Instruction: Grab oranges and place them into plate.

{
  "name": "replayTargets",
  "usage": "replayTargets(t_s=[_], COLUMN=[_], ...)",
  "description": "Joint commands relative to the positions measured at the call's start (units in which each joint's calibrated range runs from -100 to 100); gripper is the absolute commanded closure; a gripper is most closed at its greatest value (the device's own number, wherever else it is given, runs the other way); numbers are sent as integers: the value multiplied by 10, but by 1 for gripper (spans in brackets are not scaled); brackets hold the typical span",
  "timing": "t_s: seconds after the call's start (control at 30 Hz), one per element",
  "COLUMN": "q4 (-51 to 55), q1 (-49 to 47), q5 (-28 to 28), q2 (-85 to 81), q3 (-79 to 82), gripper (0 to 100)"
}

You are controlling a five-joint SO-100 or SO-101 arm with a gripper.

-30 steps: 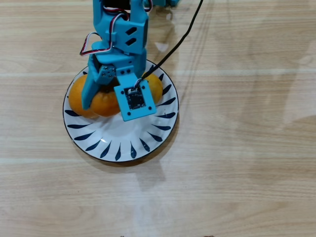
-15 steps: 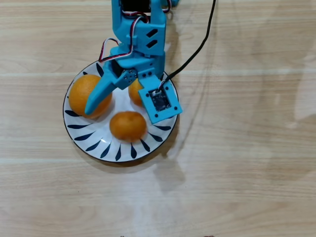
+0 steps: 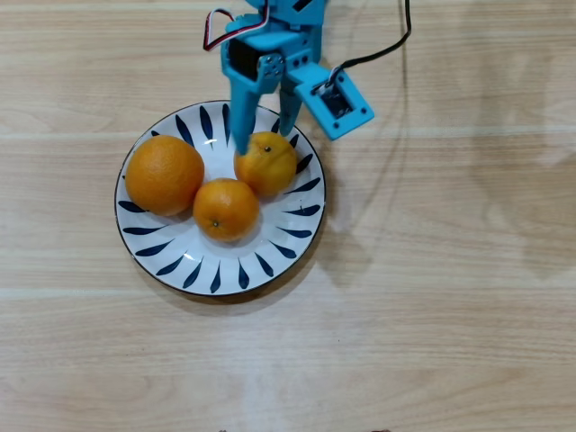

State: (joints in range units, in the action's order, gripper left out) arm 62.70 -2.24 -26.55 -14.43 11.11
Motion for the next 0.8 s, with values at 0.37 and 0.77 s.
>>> replayTargets(t_s=[0.37,0.77], q4=[-85,-76], q1=[-41,-60], q5=[267,228], q2=[-444,-753], q3=[441,720], gripper=[98,98])
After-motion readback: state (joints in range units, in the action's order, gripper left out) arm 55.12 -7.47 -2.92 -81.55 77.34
